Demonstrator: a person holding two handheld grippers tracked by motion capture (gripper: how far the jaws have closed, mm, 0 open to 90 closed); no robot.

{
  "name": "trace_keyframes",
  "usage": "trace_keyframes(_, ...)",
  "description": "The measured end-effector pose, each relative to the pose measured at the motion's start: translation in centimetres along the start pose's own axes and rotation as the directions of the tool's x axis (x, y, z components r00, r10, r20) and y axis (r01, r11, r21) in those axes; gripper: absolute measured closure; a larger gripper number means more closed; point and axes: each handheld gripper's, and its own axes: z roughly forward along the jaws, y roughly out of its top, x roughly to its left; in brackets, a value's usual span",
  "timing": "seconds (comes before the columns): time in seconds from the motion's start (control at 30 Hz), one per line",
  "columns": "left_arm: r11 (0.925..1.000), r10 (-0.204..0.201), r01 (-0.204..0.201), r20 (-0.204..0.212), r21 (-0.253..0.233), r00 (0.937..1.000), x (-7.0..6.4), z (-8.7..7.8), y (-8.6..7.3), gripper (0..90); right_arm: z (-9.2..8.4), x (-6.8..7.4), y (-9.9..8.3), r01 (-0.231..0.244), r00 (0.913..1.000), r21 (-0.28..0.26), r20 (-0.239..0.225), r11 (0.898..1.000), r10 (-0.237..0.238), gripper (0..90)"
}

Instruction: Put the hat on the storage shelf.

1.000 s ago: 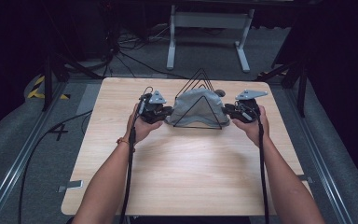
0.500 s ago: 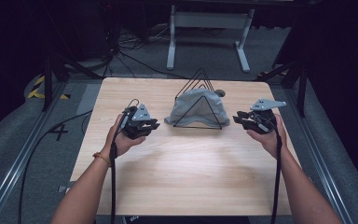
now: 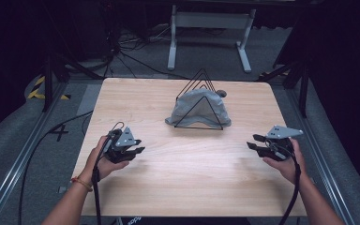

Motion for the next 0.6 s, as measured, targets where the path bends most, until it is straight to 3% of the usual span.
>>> trace_keyframes(0.03, 1.0, -0.009, 0.009, -0.002, 0.002, 1.0, -0.1, 0.0, -0.4, 60.9, -0.3, 0.2, -0.7, 0.007, 0.9999, 0.002, 0.014, 1.0, -0.007, 52.4)
trace_keyframes(0.3, 0.9972, -0.071, 0.07, 0.052, 0.028, 0.9961, -0.6, -0.2, -4.2, 41.3, -0.5, 1.0, -4.5, -0.011, 0.9999, 0.065, -0.004, 0.998, 0.012, 36.8)
trace_keyframes(0.37, 0.9952, -0.097, 0.095, 0.068, 0.023, 0.993, -0.7, 0.0, -5.4, 34.8, -0.5, 1.1, -5.9, -0.045, 0.9988, 0.075, -0.015, 0.996, 0.047, 32.9)
trace_keyframes(0.43, 0.9945, -0.099, 0.097, 0.059, 0.039, 0.9933, -0.8, 0.2, -5.8, 33.1, -0.5, 1.0, -6.2, -0.054, 0.9983, 0.077, -0.018, 0.996, 0.056, 31.9)
trace_keyframes(0.5, 0.9916, -0.129, 0.127, 0.075, 0.024, 0.9888, -0.8, 0.3, -6.7, 27.6, -0.4, 1.0, -7.5, -0.106, 0.9939, 0.095, -0.021, 0.99, 0.108, 29.9)
trace_keyframes(0.6, 0.9877, -0.154, 0.156, 0.085, -0.01, 0.9843, -0.7, 0.1, -7.5, 26.3, -0.5, 0.9, -8.1, -0.126, 0.9914, 0.091, -0.023, 0.988, 0.129, 27.7)
